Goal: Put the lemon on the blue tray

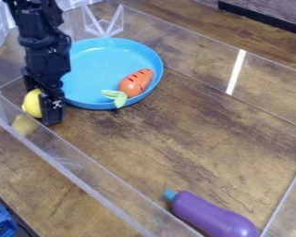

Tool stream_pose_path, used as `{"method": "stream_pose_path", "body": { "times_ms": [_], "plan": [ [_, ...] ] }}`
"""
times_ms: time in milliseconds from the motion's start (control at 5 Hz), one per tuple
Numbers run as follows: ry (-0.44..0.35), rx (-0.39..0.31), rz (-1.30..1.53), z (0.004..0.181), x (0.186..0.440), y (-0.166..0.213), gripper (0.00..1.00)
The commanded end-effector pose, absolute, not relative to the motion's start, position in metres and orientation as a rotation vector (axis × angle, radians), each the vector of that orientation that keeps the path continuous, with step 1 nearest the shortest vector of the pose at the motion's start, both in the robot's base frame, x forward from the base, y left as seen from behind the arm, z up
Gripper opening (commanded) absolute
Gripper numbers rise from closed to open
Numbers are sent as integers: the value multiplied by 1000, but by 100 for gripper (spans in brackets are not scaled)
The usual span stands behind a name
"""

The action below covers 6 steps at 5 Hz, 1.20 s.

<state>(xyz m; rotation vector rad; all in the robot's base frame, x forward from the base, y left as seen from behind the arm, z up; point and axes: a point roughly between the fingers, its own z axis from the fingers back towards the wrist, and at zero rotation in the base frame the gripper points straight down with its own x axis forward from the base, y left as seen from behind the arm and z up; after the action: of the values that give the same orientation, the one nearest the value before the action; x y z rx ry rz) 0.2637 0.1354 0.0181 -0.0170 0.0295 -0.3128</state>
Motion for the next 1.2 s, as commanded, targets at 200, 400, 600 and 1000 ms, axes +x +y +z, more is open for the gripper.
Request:
{"method": "stream_pose_path", "body": {
  "times_ms": [200, 400, 600, 1000],
  "plan": [
    [-8, 8, -322, 38, 280, 141, 0],
    [-14, 19, -336, 47, 290, 140, 0],
    [-14, 34, -356, 56, 304, 137, 0],
    [17, 40, -373, 60, 312, 138, 0]
  ]
}}
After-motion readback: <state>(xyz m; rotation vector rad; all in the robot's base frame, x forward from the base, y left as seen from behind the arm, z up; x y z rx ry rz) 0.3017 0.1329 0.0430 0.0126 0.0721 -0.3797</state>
